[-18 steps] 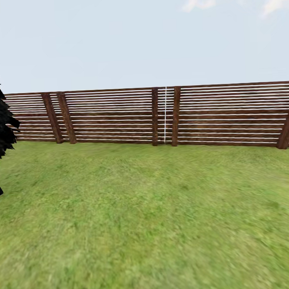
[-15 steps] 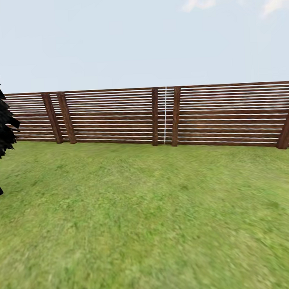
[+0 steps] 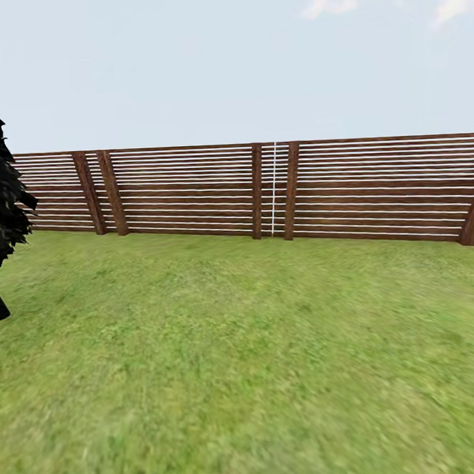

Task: Take the three Easter eggs out of the wicker basket on the lawn in the garden, then place them on the lawn next to a single tree (choose any tree) so that all three eggs are next to the same tree and none are left in the basket.

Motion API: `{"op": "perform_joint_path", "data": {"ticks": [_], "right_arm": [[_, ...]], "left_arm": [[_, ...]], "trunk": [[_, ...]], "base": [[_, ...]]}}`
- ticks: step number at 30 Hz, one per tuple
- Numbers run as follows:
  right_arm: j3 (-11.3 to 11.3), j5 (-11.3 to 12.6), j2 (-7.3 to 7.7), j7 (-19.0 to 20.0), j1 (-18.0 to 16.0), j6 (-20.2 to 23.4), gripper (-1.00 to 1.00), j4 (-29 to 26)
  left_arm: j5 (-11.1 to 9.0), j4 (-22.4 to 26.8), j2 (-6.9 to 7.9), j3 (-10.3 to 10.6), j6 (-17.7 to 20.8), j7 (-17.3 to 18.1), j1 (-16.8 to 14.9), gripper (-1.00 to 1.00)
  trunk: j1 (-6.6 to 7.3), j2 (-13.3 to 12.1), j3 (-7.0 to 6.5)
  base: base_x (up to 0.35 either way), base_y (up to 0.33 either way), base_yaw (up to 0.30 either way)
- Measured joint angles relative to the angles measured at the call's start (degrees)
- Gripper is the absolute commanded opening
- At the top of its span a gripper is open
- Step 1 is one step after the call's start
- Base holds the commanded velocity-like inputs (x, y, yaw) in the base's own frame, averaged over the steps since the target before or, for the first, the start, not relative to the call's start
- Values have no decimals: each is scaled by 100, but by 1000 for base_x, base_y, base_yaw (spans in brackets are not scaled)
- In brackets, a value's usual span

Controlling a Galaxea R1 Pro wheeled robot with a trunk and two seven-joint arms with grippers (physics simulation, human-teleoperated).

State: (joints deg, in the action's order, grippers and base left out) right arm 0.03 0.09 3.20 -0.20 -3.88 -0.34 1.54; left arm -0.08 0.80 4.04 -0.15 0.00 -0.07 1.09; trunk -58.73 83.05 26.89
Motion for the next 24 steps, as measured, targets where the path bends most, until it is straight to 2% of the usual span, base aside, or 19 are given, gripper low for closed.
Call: {"op": "perform_joint_path", "data": {"ticks": [7, 24], "right_arm": [[4, 8, -56, -25, -2, 23, 100, 1], [4, 10, -62, -35, -7, 26, 100, 1]], "left_arm": [[0, 0, 0, 1, 0, 1, 2, 100], [0, 0, 0, 4, -1, 3, 1, 100]], "trunk": [[0, 0, 0], [0, 0, 0]], "base": [[0, 0, 279], [0, 0, 294]]}}
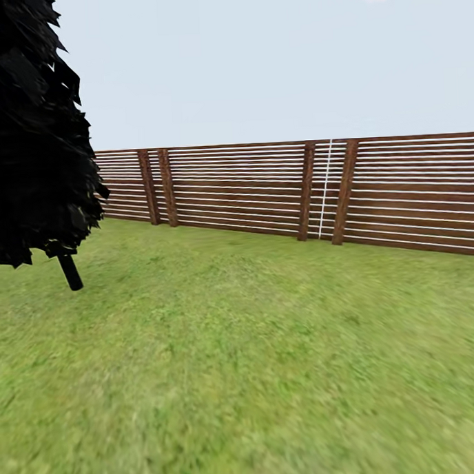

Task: Take the three Easter eggs out of the wicker basket on the lawn in the garden, then place them on the lawn next to a single tree (choose any tree) so that all three eggs are next to the same tree and none are left in the basket.

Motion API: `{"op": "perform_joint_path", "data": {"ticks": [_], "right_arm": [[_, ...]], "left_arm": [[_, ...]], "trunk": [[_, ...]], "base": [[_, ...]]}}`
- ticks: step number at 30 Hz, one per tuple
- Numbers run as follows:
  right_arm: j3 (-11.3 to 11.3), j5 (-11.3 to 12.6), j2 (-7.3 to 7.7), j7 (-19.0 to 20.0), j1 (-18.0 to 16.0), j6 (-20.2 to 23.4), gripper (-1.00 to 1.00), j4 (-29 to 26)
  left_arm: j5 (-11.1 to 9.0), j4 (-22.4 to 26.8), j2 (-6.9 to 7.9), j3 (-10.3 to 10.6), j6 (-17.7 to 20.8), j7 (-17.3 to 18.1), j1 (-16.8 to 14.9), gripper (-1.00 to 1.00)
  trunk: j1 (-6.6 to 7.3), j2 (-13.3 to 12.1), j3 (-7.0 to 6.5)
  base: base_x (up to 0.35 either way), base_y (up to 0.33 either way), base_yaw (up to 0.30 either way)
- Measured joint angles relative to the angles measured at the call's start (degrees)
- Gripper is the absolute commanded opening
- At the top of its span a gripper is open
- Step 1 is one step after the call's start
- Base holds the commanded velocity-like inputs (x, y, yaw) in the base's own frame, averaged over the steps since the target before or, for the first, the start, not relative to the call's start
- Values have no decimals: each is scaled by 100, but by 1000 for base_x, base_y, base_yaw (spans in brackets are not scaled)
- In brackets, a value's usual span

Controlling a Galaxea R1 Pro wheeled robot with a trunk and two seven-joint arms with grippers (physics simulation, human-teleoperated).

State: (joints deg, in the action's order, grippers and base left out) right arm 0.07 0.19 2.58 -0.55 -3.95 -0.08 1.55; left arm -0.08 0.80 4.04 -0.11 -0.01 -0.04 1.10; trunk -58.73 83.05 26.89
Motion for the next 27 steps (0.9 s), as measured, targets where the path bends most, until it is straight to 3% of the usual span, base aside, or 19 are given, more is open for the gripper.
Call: {"op": "perform_joint_path", "data": {"ticks": [27], "right_arm": [[-10, 13, 6, -1, -2, -10, 100, 0]], "left_arm": [[0, 0, 0, 1, -1, 2, -1, 100]], "trunk": [[0, 0, 0]], "base": [[0, 0, 294]]}}
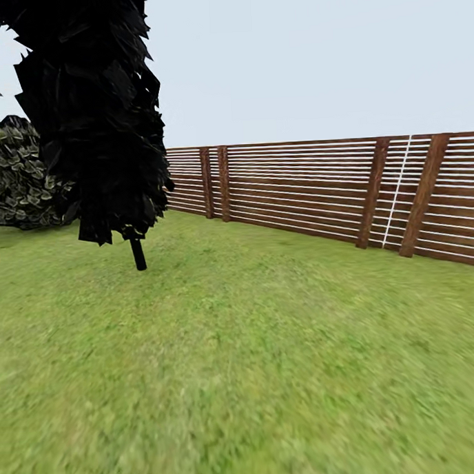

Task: Take the three Easter eggs out of the wicker basket on the lawn in the garden, then place them on the lawn next to a single tree (choose any tree) so that all three eggs are next to the same tree and none are left in the basket.

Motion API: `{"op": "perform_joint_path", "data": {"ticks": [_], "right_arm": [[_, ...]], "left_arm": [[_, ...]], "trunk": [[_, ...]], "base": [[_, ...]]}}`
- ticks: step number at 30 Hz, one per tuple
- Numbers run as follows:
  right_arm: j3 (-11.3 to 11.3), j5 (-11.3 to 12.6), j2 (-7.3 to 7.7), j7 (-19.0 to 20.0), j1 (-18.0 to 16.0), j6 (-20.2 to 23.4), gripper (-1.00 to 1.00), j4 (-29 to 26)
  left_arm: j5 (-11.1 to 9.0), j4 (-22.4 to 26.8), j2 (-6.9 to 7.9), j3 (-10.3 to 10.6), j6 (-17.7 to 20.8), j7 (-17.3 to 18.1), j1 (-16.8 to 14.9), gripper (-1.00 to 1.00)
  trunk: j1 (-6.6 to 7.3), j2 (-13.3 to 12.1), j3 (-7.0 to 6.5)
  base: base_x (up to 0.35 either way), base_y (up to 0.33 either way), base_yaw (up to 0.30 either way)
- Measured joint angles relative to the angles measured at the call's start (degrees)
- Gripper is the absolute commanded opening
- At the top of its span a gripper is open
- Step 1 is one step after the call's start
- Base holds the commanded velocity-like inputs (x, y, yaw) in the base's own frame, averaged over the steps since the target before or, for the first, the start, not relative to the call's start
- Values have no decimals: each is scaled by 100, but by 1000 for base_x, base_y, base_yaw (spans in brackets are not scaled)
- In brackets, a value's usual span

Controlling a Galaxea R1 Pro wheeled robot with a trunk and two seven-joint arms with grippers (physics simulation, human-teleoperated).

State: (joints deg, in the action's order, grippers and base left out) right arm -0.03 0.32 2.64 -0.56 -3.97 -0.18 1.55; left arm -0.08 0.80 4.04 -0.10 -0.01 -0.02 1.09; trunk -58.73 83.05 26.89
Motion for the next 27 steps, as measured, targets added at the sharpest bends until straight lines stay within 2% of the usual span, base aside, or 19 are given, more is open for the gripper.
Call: {"op": "perform_joint_path", "data": {"ticks": [27], "right_arm": [[-6, 0, 0, -6, 0, 5, 100, 0]], "left_arm": [[0, 0, 0, 1, 1, -2, 3, 100]], "trunk": [[0, 0, 0]], "base": [[0, 0, 294]]}}
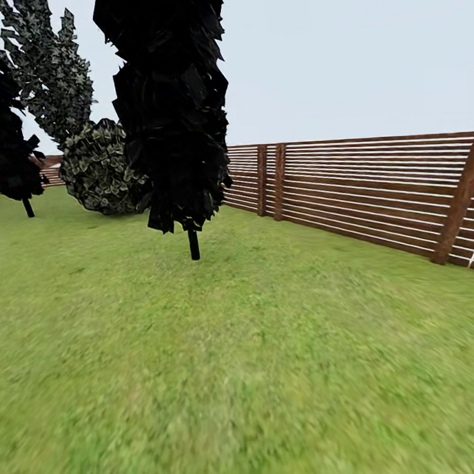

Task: Take the three Easter eggs out of the wicker basket on the lawn in the garden, then place them on the lawn next to a single tree (choose any tree) so that all three eggs are next to the same tree and none are left in the basket.

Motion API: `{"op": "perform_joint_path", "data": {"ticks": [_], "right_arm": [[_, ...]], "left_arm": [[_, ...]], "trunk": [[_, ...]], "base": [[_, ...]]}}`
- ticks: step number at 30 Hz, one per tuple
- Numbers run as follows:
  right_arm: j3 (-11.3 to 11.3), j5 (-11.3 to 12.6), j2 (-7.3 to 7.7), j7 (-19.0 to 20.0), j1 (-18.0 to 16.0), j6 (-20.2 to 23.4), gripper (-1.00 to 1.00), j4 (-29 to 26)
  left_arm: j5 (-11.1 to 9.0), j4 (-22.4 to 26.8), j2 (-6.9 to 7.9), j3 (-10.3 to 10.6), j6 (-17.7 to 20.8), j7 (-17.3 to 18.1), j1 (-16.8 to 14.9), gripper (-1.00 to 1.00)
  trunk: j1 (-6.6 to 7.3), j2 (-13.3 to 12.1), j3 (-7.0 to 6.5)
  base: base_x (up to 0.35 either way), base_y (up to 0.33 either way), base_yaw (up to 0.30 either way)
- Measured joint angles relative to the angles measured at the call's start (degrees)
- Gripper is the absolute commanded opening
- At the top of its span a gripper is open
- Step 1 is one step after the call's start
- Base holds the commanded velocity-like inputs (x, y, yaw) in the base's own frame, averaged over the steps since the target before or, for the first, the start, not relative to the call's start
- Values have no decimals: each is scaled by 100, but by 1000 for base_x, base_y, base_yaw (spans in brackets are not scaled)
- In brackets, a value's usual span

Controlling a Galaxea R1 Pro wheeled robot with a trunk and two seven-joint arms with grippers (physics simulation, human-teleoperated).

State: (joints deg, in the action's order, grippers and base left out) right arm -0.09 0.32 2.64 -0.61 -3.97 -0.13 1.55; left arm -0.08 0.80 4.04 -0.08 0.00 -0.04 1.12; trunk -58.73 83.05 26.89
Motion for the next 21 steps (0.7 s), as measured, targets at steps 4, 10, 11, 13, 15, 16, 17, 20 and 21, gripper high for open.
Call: {"op": "perform_joint_path", "data": {"ticks": [4, 10, 11, 13, 15, 16, 17, 20, 21], "right_arm": [[0, 1, 0, -2, 0, -2, 100, 0], [0, 0, 0, -2, 0, -3, 100, 0], [0, 0, 0, -2, 0, -1, 100, 0], [0, 0, -2, -2, 0, -2, 100, 0], [1, 0, -3, -2, 0, -3, 100, 0], [4, 0, -2, -2, 0, -1, 100, 0], [7, -6, -1, -2, 0, 1, 100, 0], [30, -58, 16, 42, 0, -19, 100, -1], [29, -53, 20, 47, 0, -25, 100, -1]], "left_arm": [[0, 0, 0, 0, 0, 3, 0, 100], [0, 0, 0, 0, 0, 1, -1, 100], [0, 0, 0, 0, 0, 2, -1, 100], [0, 0, 0, 0, 0, 2, 0, 100], [0, 0, 0, 0, 0, 1, 0, 100], [0, 0, 0, 0, 0, 2, 0, 100], [0, 0, 0, 0, 0, 1, 0, 100], [0, 0, 0, 0, 0, 1, -1, 100], [0, 0, 0, 0, 0, 3, 0, 100]], "trunk": [[0, 0, 0], [0, 0, 0], [0, 0, 0], [0, 0, 0], [0, 0, 0], [0, 0, 0], [0, 0, 0], [0, 0, 1], [0, 0, 1]], "base": [[0, 0, 295], [0, 0, 295], [0, 0, 295], [0, 0, 295], [0, 0, 295], [0, 0, 240], [0, 0, 154], [0, 0, 43], [0, 0, 108]]}}
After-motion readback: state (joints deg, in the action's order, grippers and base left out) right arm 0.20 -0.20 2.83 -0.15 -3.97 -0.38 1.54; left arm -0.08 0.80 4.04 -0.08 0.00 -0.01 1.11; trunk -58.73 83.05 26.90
